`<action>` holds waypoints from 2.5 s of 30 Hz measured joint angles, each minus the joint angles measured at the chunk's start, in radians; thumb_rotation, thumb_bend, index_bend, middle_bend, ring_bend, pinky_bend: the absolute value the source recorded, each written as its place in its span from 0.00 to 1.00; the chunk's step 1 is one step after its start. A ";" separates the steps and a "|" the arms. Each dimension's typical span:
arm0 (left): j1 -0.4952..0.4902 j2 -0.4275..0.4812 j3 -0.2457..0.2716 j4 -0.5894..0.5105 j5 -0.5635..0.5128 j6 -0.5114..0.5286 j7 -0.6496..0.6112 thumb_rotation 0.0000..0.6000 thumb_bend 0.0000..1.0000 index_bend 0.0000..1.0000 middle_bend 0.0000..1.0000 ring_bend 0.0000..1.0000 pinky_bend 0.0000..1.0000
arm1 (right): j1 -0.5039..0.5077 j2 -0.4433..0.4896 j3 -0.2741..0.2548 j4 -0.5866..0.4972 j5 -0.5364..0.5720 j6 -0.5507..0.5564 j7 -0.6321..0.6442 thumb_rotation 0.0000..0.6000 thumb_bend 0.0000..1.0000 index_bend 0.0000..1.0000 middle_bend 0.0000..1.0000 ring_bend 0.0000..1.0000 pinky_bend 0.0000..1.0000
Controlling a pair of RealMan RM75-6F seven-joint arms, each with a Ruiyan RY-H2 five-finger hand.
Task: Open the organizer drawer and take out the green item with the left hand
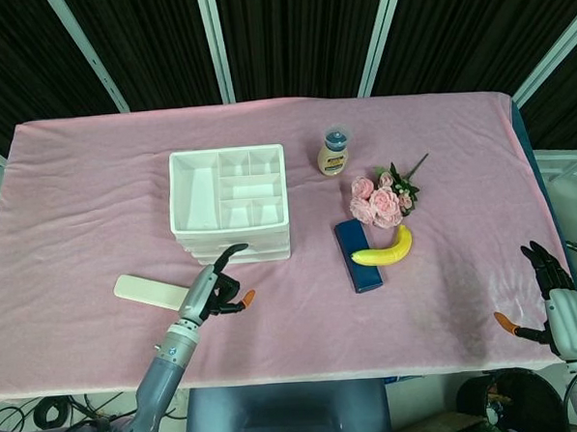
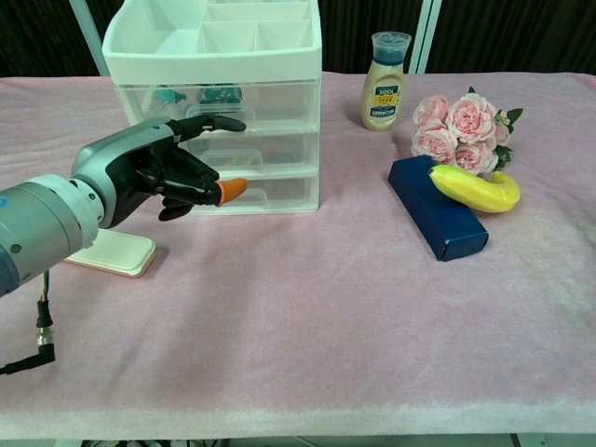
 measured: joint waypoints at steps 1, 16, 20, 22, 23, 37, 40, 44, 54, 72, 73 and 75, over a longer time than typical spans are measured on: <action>-0.001 -0.001 -0.002 0.002 0.001 -0.001 -0.001 1.00 0.35 0.13 0.96 0.91 0.89 | 0.000 0.000 0.000 0.000 0.000 0.000 0.000 1.00 0.09 0.00 0.00 0.00 0.12; -0.015 -0.029 -0.020 0.041 -0.008 -0.017 0.001 1.00 0.35 0.12 0.96 0.91 0.89 | -0.001 0.000 -0.001 -0.001 -0.003 0.002 0.003 1.00 0.08 0.00 0.00 0.00 0.12; -0.024 -0.039 -0.028 0.049 -0.011 -0.026 0.003 1.00 0.35 0.12 0.96 0.91 0.89 | 0.000 0.000 -0.001 0.000 -0.002 0.001 0.004 1.00 0.08 0.00 0.00 0.00 0.12; -0.028 -0.042 -0.031 0.052 -0.013 -0.033 0.006 1.00 0.35 0.12 0.96 0.91 0.89 | 0.000 0.000 -0.001 0.000 -0.002 0.000 0.004 1.00 0.08 0.00 0.00 0.00 0.12; -0.031 -0.043 -0.033 0.053 -0.014 -0.035 0.008 1.00 0.35 0.12 0.96 0.91 0.89 | 0.000 0.000 -0.001 0.000 -0.001 0.000 0.004 1.00 0.08 0.00 0.00 0.00 0.12; -0.033 -0.034 -0.028 0.038 -0.016 -0.044 0.022 1.00 0.35 0.17 0.97 0.91 0.89 | -0.001 0.001 -0.001 -0.001 -0.001 0.001 0.004 1.00 0.09 0.00 0.00 0.00 0.12; -0.029 -0.030 -0.021 0.030 -0.012 -0.043 0.022 1.00 0.35 0.17 0.97 0.91 0.89 | -0.001 0.001 -0.001 -0.002 -0.002 0.001 0.004 1.00 0.08 0.00 0.00 0.00 0.12; -0.022 -0.027 -0.013 0.024 -0.009 -0.042 0.018 1.00 0.35 0.18 0.97 0.91 0.89 | -0.001 0.001 -0.001 -0.002 -0.002 0.002 0.004 1.00 0.08 0.00 0.00 0.00 0.12; 0.000 -0.013 0.014 -0.002 0.026 -0.030 0.002 1.00 0.35 0.18 0.97 0.91 0.89 | -0.001 0.001 -0.001 -0.002 -0.001 0.001 0.003 1.00 0.08 0.00 0.00 0.00 0.12; 0.032 0.102 0.105 -0.074 0.270 0.158 0.456 1.00 0.35 0.19 0.99 0.93 0.91 | -0.002 0.000 -0.002 -0.003 -0.004 0.004 -0.003 1.00 0.09 0.00 0.00 0.00 0.12; 0.032 0.116 0.104 -0.088 0.277 0.168 0.498 1.00 0.35 0.19 0.99 0.93 0.91 | -0.002 0.000 -0.002 -0.004 -0.004 0.005 -0.003 1.00 0.09 0.00 0.00 0.00 0.12; 0.031 0.139 0.102 -0.113 0.285 0.182 0.551 1.00 0.35 0.20 1.00 0.94 0.91 | -0.003 0.000 -0.003 -0.004 -0.004 0.005 -0.004 1.00 0.09 0.00 0.00 0.00 0.12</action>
